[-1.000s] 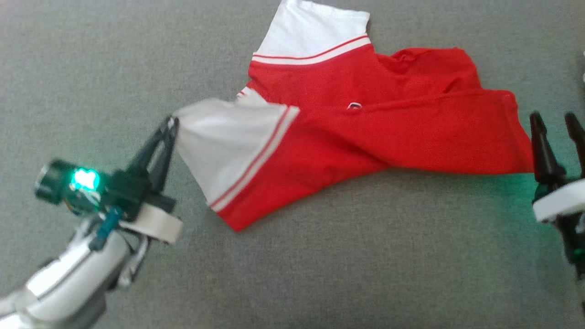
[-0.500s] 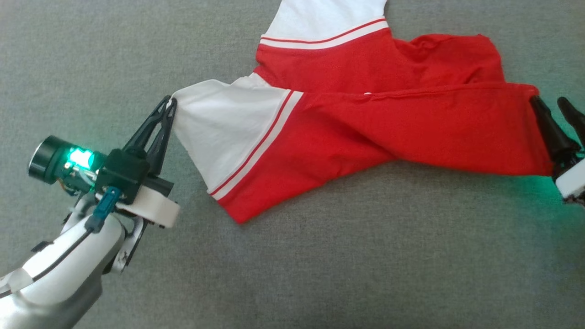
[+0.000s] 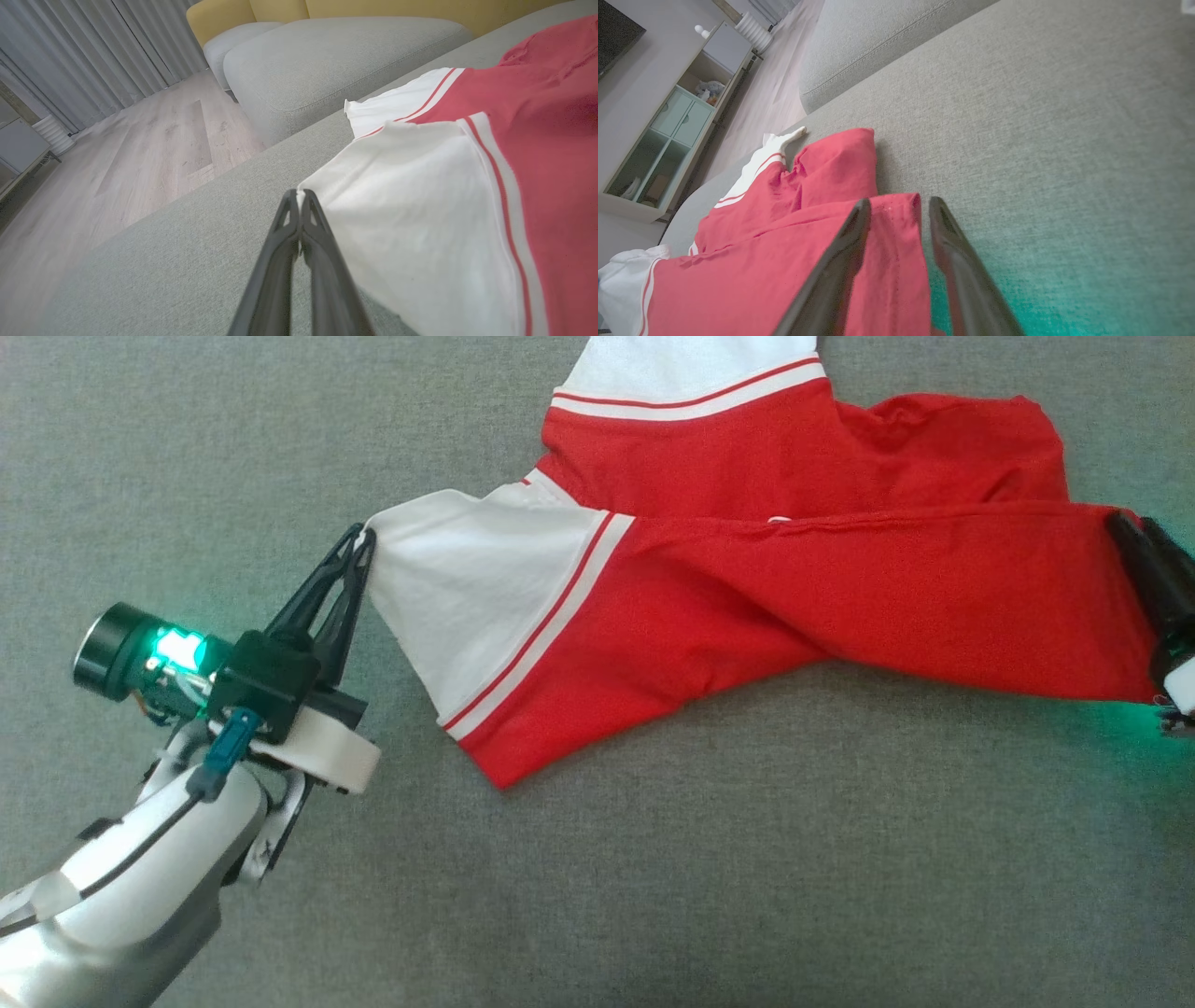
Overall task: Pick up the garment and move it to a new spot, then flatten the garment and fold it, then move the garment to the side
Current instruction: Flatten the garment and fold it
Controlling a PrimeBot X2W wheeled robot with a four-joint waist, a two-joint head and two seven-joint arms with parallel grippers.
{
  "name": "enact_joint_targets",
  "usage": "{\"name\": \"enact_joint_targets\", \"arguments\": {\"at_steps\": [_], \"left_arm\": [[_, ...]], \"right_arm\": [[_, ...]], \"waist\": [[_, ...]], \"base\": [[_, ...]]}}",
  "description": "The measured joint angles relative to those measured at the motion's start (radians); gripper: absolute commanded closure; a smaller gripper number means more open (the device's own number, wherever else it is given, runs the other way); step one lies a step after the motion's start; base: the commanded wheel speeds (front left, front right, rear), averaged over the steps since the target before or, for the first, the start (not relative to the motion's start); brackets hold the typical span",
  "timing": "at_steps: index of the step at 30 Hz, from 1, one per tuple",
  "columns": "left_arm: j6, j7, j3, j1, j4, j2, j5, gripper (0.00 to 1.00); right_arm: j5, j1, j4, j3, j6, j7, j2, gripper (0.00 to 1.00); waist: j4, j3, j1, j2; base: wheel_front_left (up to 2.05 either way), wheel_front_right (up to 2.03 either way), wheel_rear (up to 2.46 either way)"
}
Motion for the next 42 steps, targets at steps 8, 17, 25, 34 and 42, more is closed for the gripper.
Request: {"name": "enact_joint_targets", "arguments": {"at_steps": [8,17,25,34,42], "left_arm": [[0.0,-0.004,-0.006,-0.003,0.014,-0.004,0.0,1.0],[0.0,-0.056,0.002,-0.015,0.002,0.007,0.025,1.0],[0.001,-0.083,0.063,-0.085,-0.101,0.091,0.04,1.0],[-0.026,-0.088,0.148,-0.13,-0.229,0.182,-0.015,1.0],[-0.067,-0.058,0.224,-0.272,-0.336,0.238,-0.038,1.0]], "right_arm": [[0.026,0.0,-0.041,0.042,0.0,-0.032,-0.04,1.0],[0.028,-0.023,-0.089,0.063,0.0,-0.153,-0.092,1.0],[-0.008,-0.087,-0.186,0.059,0.0,-0.276,-0.186,1.0],[-0.065,-0.098,-0.301,0.006,0.0,-0.36,-0.275,1.0],[-0.11,-0.162,-0.352,-0.105,0.0,-0.375,-0.323,1.0]], "waist": [[-0.005,-0.009,0.0,0.0],[-0.023,-0.069,-0.0001,0.0],[-0.066,-0.159,-0.0002,0.0],[-0.115,-0.281,-0.0003,0.0],[-0.152,-0.351,-0.0002,0.0001]], "base": [[0.0,0.0,0.0],[0.0,0.0,0.0],[0.0,0.0,0.0],[0.0,0.0,0.0],[0.0,0.0,0.0]]}}
